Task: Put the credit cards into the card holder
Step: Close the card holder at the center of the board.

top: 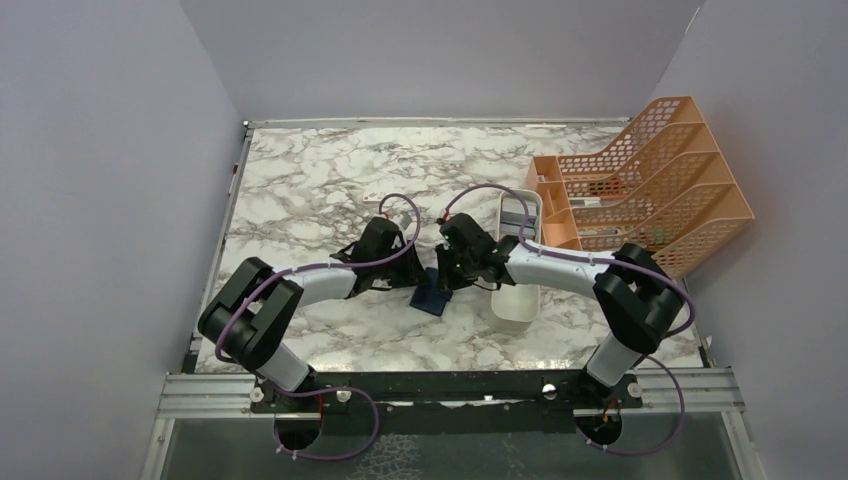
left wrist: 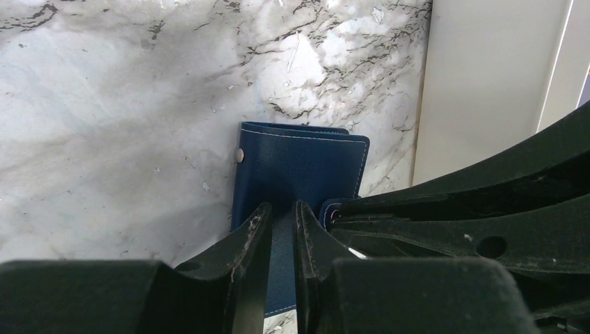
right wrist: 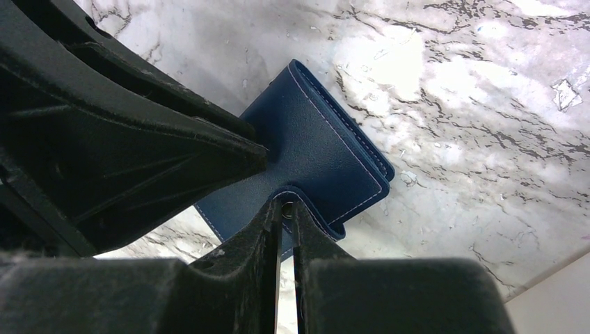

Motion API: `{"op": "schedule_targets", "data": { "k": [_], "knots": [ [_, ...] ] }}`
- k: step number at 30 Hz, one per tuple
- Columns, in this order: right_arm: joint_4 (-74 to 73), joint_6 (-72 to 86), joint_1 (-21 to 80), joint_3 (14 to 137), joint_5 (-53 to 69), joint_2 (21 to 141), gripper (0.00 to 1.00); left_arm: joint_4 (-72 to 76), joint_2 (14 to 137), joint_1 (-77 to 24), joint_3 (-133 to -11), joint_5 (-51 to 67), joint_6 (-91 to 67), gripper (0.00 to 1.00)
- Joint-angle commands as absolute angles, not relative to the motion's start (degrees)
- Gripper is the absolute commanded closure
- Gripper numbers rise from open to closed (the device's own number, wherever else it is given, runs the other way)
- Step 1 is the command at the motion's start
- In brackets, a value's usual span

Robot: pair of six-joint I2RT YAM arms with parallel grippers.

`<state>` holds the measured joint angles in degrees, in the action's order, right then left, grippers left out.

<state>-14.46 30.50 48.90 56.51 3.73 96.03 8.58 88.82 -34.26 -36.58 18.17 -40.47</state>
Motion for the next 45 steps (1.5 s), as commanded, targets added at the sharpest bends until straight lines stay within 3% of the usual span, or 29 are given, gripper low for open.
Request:
{"op": "schedule_targets", "data": {
  "k": [1,33,45],
  "knots": [
    [-13.4,31.3,48.7,55.9,3.9,96.7,0.85,5.3,89.8,-34.5,-34.5,13.3,-39.4,0.78],
    [-12.6,32.1,51.1,54.4,2.3,95.9,0.90,5.4,90.8,-34.8,-35.2,13.3,-40.0,0.78],
    [-13.9,33.1,50.4,54.5,-0.9,91.9,0.81,3.6,91.0,-34.9,-35.5,11.6,-39.0,0.78]
  ]
}}
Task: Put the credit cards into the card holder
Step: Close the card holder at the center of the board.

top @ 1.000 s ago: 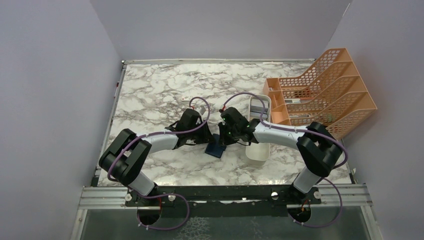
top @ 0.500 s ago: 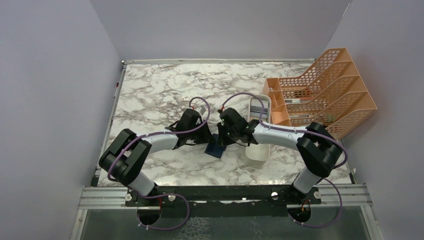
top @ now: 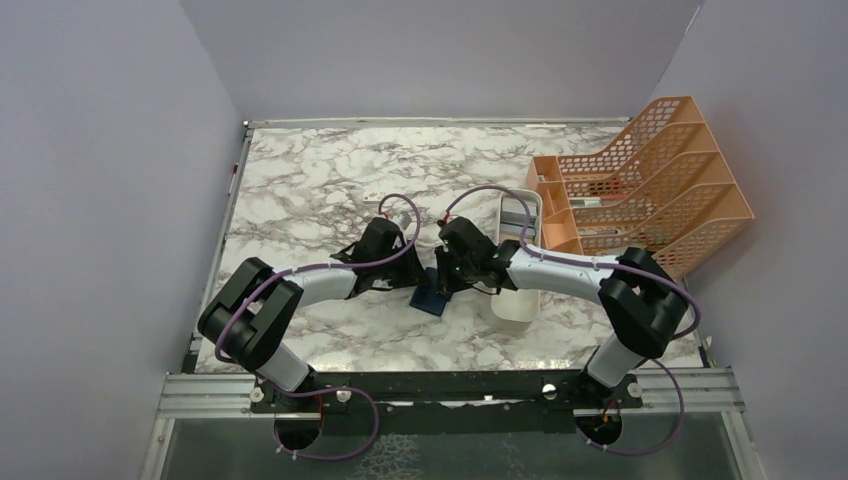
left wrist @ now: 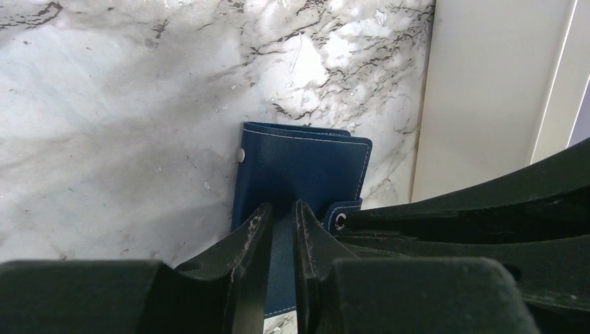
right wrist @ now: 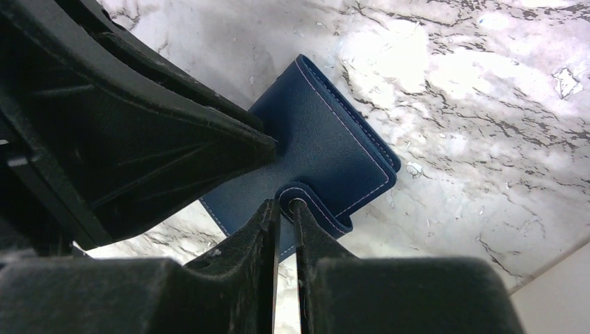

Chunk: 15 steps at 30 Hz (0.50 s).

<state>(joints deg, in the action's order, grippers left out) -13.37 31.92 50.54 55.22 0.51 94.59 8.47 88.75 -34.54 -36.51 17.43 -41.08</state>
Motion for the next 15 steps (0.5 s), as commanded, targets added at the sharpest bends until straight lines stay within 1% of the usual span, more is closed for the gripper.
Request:
{"op": "schedule_targets", "data": {
  "k": [1,12,15],
  "knots": [
    [-13.5,33.3,50.3,54.2,-0.8,91.7,0.81,3.3,90.8,-35.0,-35.6,11.3,-39.0,0.78],
    [-10.2,34.5,48.6,51.4,2.0,91.4,0.82,2.0,90.8,-35.6,-36.4,10.7,-38.8,0.78],
    [-7.3,34.9,47.3,49.4,4.6,91.1,0.82,1.8,90.7,-35.7,-36.6,10.9,-38.9,0.76]
  ]
}}
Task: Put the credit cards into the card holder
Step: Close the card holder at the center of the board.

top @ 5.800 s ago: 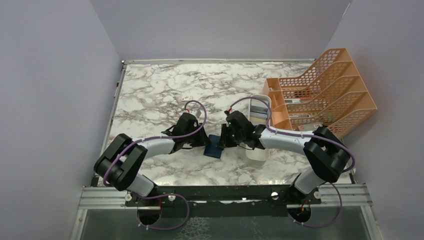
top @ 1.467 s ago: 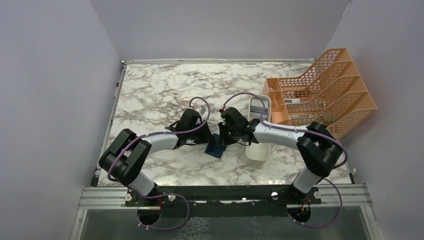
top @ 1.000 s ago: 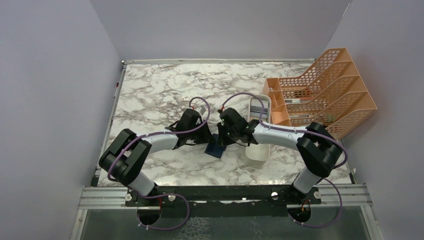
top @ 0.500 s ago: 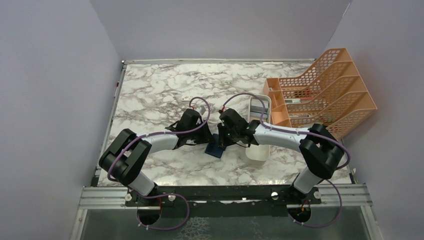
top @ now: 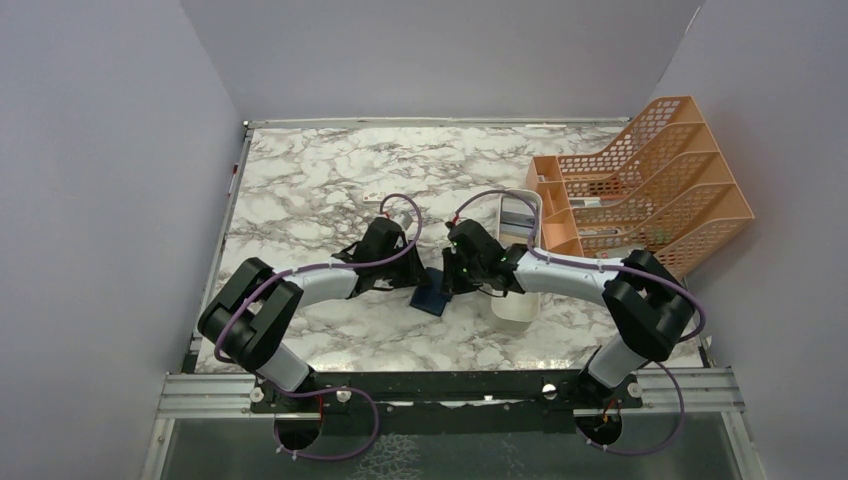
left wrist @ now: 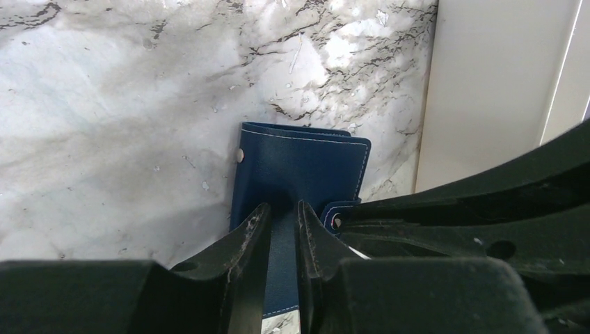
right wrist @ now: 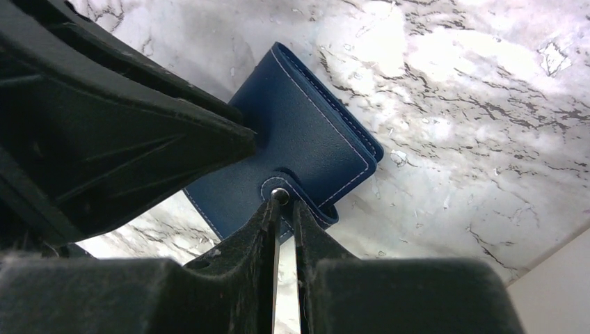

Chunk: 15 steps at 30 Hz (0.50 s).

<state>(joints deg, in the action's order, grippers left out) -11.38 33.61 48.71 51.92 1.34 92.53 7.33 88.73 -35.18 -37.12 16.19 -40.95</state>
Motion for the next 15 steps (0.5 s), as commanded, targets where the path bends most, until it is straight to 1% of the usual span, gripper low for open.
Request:
{"op": "schedule_targets", "data": {
  "k": [1,7,11,15],
  "knots": [
    [-6.4,35.0,47.0,49.1,5.6,91.1,0.82,1.9,90.6,-35.8,-36.8,11.1,-39.0,0.75],
    [-2.5,36.0,46.6,47.8,10.1,92.5,0.83,1.9,90.7,-36.2,-37.7,12.1,-39.5,0.74],
    [-1.8,36.3,46.6,47.4,10.6,92.7,0.87,1.9,90.7,-36.2,-37.7,12.3,-39.6,0.73],
    [-3.0,35.7,46.6,48.0,10.6,93.4,0.88,1.9,91.3,-36.2,-37.7,12.1,-39.6,0.73]
  ]
}}
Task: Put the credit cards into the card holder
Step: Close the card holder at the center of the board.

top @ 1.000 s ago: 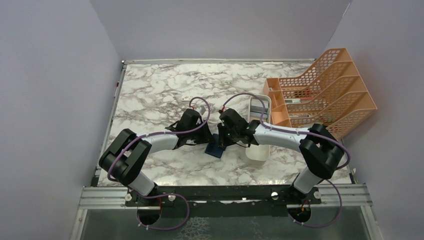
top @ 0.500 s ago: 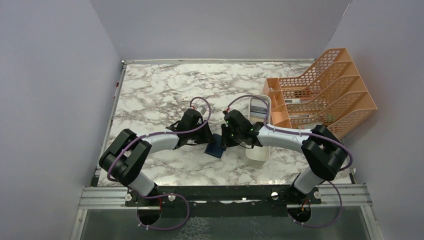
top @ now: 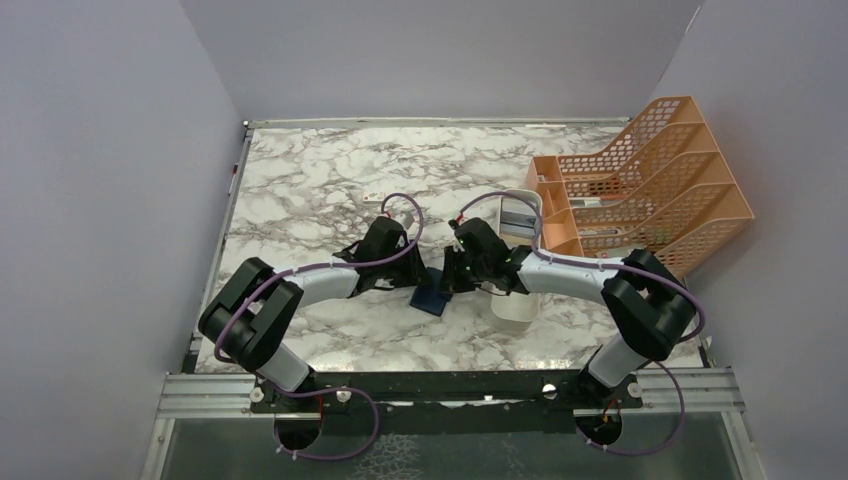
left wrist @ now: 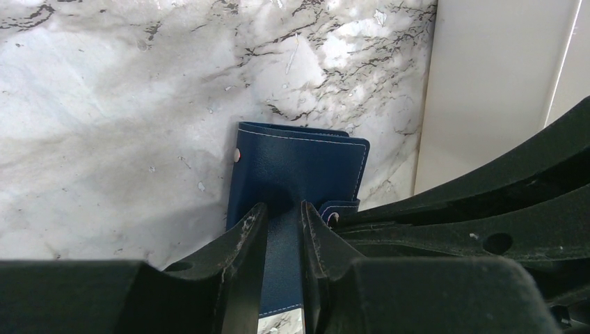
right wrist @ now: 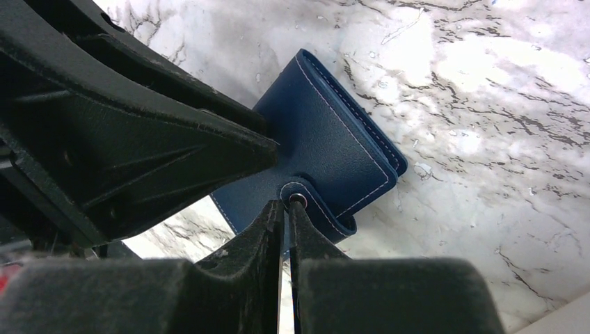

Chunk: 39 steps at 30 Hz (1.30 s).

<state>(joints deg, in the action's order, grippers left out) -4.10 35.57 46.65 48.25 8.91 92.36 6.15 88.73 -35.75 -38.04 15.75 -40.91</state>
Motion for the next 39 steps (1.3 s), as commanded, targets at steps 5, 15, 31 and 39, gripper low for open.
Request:
{"op": "schedule_targets", "data": {
  "k": [5,15,31,39],
  "knots": [
    [-4.7,35.5,46.6,48.2,9.5,93.6,0.89,2.3,91.8,-36.2,-37.4,12.1,-39.8,0.73],
    [-7.5,34.0,46.5,49.7,7.5,95.2,0.89,1.6,89.7,-36.3,-37.7,13.1,-39.8,0.73],
    [-11.8,32.9,46.6,51.4,3.9,88.5,0.82,-6.0,80.9,-36.3,-35.4,8.7,-36.6,0.57],
    [-7.7,34.4,45.1,51.5,7.8,90.6,0.79,-4.4,80.5,-36.0,-40.0,12.8,-38.1,0.78]
  ]
}}
